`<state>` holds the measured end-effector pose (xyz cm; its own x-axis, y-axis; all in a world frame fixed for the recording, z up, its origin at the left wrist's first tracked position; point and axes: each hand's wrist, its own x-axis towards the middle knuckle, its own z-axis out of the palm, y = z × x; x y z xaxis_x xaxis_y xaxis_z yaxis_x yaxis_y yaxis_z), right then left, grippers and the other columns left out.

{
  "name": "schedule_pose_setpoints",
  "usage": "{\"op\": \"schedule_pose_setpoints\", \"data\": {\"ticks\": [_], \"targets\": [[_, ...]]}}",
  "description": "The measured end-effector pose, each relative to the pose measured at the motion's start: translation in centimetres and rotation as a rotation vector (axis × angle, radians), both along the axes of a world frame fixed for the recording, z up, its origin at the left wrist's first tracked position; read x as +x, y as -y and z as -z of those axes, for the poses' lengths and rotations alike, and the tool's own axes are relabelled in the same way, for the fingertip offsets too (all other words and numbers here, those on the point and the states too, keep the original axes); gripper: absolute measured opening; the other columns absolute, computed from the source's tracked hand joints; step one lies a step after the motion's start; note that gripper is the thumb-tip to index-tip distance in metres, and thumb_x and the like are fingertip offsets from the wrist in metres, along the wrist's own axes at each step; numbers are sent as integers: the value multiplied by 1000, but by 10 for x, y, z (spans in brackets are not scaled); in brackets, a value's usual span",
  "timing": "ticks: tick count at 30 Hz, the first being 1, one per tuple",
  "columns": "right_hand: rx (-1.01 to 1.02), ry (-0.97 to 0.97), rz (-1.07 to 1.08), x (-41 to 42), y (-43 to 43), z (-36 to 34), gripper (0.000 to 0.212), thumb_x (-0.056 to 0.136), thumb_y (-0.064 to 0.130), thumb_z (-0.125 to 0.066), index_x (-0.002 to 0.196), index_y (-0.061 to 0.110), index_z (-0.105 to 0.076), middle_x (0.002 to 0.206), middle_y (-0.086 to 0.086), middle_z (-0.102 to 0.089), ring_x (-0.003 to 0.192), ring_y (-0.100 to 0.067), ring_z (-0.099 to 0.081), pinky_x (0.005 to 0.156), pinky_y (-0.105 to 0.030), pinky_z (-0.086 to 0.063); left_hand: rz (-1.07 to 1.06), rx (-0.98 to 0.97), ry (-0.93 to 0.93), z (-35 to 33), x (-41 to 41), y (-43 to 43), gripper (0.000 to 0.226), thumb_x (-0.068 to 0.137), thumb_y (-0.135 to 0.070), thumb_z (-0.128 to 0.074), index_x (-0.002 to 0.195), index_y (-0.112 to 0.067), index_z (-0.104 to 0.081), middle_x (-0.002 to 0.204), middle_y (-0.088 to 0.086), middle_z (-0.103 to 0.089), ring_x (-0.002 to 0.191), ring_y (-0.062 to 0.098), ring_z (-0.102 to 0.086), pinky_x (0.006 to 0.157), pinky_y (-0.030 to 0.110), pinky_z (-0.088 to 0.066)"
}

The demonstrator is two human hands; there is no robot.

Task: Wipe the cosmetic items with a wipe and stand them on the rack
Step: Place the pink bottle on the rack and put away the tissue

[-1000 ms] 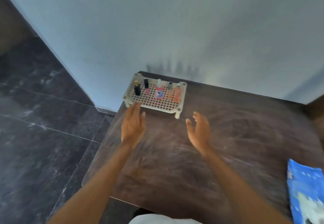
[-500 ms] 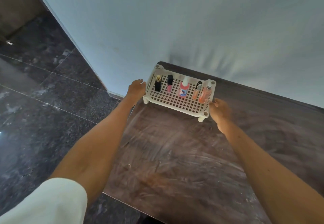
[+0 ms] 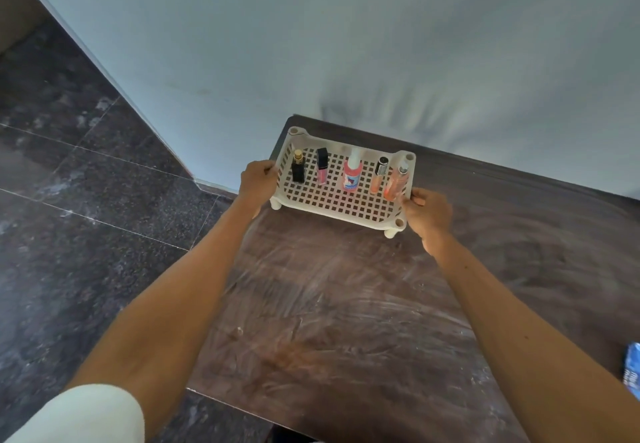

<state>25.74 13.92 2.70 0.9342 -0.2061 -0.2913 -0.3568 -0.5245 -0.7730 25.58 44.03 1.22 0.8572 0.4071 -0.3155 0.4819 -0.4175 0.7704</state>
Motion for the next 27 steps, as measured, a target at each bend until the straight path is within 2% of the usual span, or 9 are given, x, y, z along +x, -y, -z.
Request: {"op": "schedule_pose_setpoints", "data": {"ticks": [3,6,9,12,16,20,23,27], "targets": [[-15,6,14,-14,16,-7,24,97,11,-60,118,11,-71,111,-6,-74,99,-20,-71,47,-1,-43,3,-17,17,-2,-9,18,34,97,-7,-43,108,-14,-74,100,6,-73,97,24,-70,85,40,-59],[-32,6,12,-29,38,-12,24,95,10,-58,114,13,-73,106,-3,-76,89,-14,-72,54,-3,-46,15,-54,37,-5,-19,41,32,98,-8,-44,105,-16,-74,86,-3,-70,90,22,-69,85,43,-60],[-69,-1,47,-44,63,-17,22,94,9,-56,106,13,-75,94,3,-75,77,-8,-66,66,-11,-49,44,-84,47,-9,-28,62,32,99,-10,-44,104,-15,-75,92,0,-74,90,19,-72,83,42,-61],[-75,-5,74,-64,90,-22,19,95,12,-58,100,17,-76,86,5,-73,79,-9,-68,71,-18,-51,66,-83,56,-14,-42,88,33,99,-10,-44,107,-17,-75,93,1,-75,89,17,-72,79,37,-60],[-101,8,73,-94,127,-24,18,95,17,-61,105,18,-76,91,5,-74,82,-10,-68,82,-27,-55,83,-109,46,-14,-65,124,33,98,-8,-45,104,-19,-76,90,0,-75,86,18,-72,77,37,-61],[-111,-5,88,-122,160,-28,21,95,18,-62,111,18,-75,88,9,-69,83,-9,-65,83,-23,-50,85,-148,33,-15,-89,158,33,98,-9,-47,106,-19,-76,91,0,-76,87,18,-73,80,39,-61],[-98,-6,108,-144,181,-29,21,94,16,-62,111,18,-75,87,8,-70,84,-11,-68,82,-25,-53,88,-170,15,-15,-108,178,32,98,-11,-47,103,-22,-76,89,-1,-77,87,18,-73,79,38,-61],[-104,-10,102,-169,204,-27,19,94,14,-62,107,17,-75,91,4,-75,82,-11,-68,80,-26,-54,92,-212,-7,-18,-134,200,32,100,-11,-45,103,-23,-75,90,-2,-77,85,17,-73,66,28,-56]]}}
